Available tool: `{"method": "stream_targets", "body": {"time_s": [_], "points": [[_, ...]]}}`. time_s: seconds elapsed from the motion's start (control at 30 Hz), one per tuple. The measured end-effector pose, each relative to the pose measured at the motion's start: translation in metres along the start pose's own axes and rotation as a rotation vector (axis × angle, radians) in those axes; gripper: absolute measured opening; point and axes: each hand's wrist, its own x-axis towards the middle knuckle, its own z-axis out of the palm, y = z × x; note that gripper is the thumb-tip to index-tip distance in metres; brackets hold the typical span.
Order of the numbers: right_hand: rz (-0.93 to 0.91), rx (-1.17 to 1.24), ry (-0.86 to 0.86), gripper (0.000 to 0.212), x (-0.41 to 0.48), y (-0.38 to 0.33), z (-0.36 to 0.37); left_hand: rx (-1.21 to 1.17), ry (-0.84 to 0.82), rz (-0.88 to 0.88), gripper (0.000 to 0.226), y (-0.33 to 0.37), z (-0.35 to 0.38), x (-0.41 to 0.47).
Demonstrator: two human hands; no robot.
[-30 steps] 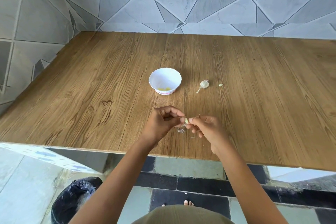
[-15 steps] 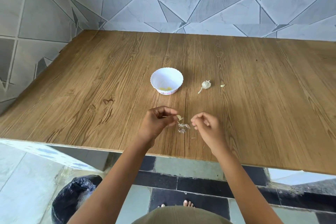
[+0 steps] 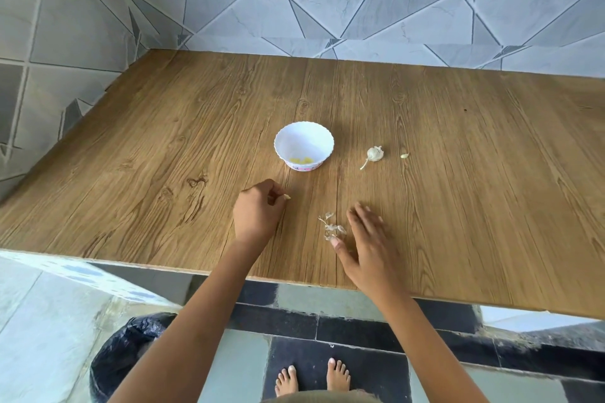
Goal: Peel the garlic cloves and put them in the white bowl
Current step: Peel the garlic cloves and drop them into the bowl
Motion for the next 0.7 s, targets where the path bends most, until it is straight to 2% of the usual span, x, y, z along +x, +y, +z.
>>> {"method": "stream_targets", "body": {"time_s": [0.13, 0.23, 0.3, 0.37, 0.43, 0.57, 0.7], "points": [[-0.008, 0.012, 0.011, 0.079, -0.001, 0.001, 0.003, -0.011, 0.002, 0.057, 0.007, -0.001, 0.0, -0.002], [-0.011, 0.125, 0.01, 0.085, 0.0, 0.003, 0.0, -0.068, 0.02, 0.075, 0.01, -0.001, -0.003, -0.007], [0.011, 0.243, -0.016, 0.08, -0.001, 0.004, -0.008, -0.119, 0.003, 0.116, 0.009, 0.001, -0.005, -0.014], [0.021, 0.312, -0.048, 0.066, -0.004, 0.006, -0.016, -0.17, -0.03, 0.132, 0.008, 0.005, -0.006, -0.021], [-0.04, 0.279, -0.053, 0.058, -0.004, 0.007, -0.022, -0.216, -0.073, 0.106, 0.008, 0.008, -0.005, -0.025], [-0.203, 0.159, -0.154, 0.055, 0.017, -0.007, -0.022, -0.285, -0.132, 0.051, 0.009, 0.012, -0.004, -0.025], [-0.263, 0.038, -0.224, 0.047, 0.029, -0.019, -0.026, -0.324, -0.153, 0.026, 0.01, 0.011, -0.007, -0.023]]}}
